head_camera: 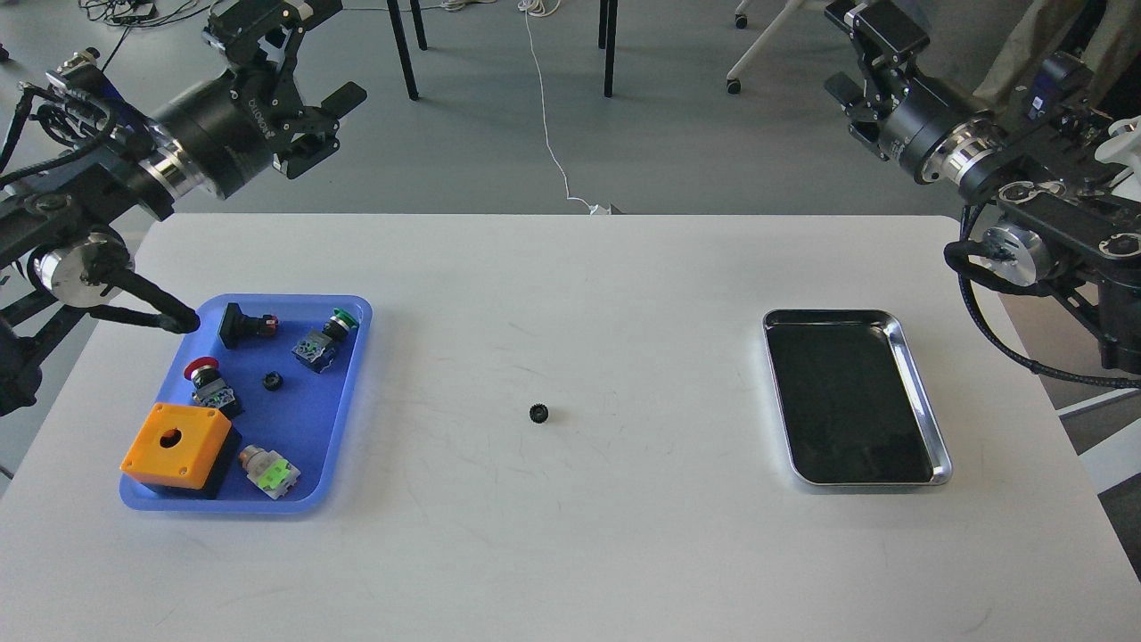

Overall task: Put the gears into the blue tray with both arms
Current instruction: 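Retract the right arm and raise the left gripper above the blue tray, then lower the left gripper onto the black gear at the table center and grasp it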

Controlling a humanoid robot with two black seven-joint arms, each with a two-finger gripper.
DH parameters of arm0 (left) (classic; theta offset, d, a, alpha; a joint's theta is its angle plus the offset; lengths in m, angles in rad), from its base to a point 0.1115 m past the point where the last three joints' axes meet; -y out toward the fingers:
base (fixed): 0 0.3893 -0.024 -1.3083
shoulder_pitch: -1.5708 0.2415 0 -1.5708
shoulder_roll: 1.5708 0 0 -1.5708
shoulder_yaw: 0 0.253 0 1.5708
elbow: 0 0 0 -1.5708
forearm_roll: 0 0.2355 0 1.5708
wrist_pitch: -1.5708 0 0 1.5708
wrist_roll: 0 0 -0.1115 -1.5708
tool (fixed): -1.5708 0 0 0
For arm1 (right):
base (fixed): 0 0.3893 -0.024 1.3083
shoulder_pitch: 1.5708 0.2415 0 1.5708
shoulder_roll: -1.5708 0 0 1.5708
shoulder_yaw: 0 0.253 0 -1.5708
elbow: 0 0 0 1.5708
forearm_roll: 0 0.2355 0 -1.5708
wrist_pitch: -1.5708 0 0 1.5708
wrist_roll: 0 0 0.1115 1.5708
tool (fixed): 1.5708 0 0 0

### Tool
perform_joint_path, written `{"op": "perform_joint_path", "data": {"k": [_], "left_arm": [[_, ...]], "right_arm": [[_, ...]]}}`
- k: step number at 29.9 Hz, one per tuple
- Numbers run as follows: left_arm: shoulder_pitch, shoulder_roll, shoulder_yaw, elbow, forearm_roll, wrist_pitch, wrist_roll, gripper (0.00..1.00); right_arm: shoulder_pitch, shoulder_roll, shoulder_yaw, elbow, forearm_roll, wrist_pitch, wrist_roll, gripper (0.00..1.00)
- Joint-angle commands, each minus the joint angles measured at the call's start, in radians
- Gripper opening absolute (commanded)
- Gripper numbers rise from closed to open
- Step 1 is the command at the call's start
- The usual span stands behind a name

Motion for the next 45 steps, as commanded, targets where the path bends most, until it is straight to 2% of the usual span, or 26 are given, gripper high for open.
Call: {"op": "perform_joint_path", "data": {"k": [1, 13, 14, 22, 31, 32, 35, 43, 44, 45], "left_arm": [[0.000, 0.000, 0.000, 0.000, 0.000, 0.000, 0.000, 0.98], [0.000, 0.000, 0.000, 0.000, 0.000, 0.000, 0.000, 0.98], [0.014, -0.209, -0.012, -0.108, 0.463, 0.089, 0.000, 0.98], [0.014, -0.158, -0.012, -0.093, 0.186, 0.090, 0.000, 0.98], [0.015, -0.155, 0.006, -0.101, 0.310, 0.084, -0.005, 0.98], [0.014, -0.168, 0.006, -0.101, 0.460, 0.081, -0.008, 0.98], [0.015, -0.204, 0.011, -0.101, 0.595, 0.080, -0.009, 0.98], [0.015, -0.209, 0.012, -0.101, 0.606, 0.081, -0.009, 0.98], [0.008, -0.322, 0.108, -0.106, 1.001, 0.089, -0.012, 0.98], [0.006, -0.334, 0.123, -0.106, 1.065, 0.089, -0.011, 0.98]], "right_arm": [[0.000, 0.000, 0.000, 0.000, 0.000, 0.000, 0.000, 0.98], [0.000, 0.000, 0.000, 0.000, 0.000, 0.000, 0.000, 0.98], [-0.258, -0.051, 0.272, -0.079, 0.332, 0.223, 0.000, 0.98], [-0.219, -0.041, 0.273, -0.077, 0.274, 0.224, 0.000, 0.98], [-0.215, -0.046, 0.336, -0.077, 0.290, 0.256, 0.000, 0.98], [-0.222, -0.050, 0.359, -0.078, 0.296, 0.284, 0.000, 0.98], [-0.241, -0.050, 0.374, -0.081, 0.342, 0.304, 0.000, 0.98], [-0.244, -0.052, 0.374, -0.081, 0.348, 0.307, 0.000, 0.98], [-0.330, -0.050, 0.406, -0.087, 0.454, 0.413, 0.000, 0.98], [-0.342, -0.050, 0.411, -0.087, 0.463, 0.414, 0.000, 0.99]]}}
